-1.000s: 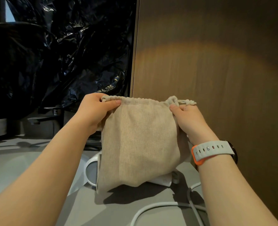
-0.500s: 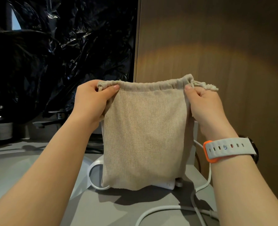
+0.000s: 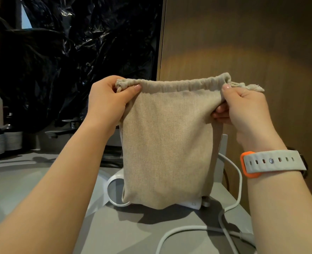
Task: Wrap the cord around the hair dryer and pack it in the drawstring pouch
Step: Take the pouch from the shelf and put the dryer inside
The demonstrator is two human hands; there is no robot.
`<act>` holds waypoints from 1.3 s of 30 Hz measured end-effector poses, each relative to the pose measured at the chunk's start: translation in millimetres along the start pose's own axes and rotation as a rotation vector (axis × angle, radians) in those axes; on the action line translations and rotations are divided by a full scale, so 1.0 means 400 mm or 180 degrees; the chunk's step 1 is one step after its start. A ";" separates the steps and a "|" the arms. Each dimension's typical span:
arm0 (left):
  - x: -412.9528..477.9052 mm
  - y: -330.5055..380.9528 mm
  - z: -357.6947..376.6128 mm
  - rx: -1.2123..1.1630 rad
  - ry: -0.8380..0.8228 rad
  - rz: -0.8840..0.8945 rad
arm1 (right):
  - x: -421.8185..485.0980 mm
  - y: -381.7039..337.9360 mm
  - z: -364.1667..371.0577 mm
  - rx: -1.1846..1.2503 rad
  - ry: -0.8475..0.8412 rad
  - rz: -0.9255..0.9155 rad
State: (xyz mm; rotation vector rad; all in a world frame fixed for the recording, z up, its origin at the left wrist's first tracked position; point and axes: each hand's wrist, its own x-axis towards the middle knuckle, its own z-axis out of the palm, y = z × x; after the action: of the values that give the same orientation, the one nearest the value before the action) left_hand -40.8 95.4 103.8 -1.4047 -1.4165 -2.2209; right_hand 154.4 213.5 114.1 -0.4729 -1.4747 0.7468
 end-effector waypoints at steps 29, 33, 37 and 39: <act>-0.008 -0.019 -0.042 0.1141 -0.2091 -0.1812 | -0.022 0.016 0.007 0.0186 -0.0495 0.0713; -0.009 -0.033 -0.020 0.0820 -0.1593 -0.1913 | -0.032 0.031 -0.009 -0.1148 -0.1034 0.1038; -0.010 -0.038 -0.012 0.0586 -0.1552 -0.1904 | -0.046 0.046 -0.024 -0.1823 -0.1366 0.1111; -0.014 -0.034 -0.007 0.0397 -0.1498 -0.1932 | -0.043 0.053 -0.023 -0.1806 -0.1380 0.0995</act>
State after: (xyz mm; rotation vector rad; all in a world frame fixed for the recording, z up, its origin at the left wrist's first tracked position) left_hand -47.1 99.0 90.7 -1.6985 -2.3641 -2.1183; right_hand 161.2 217.6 86.4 -1.0389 -2.0594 0.6917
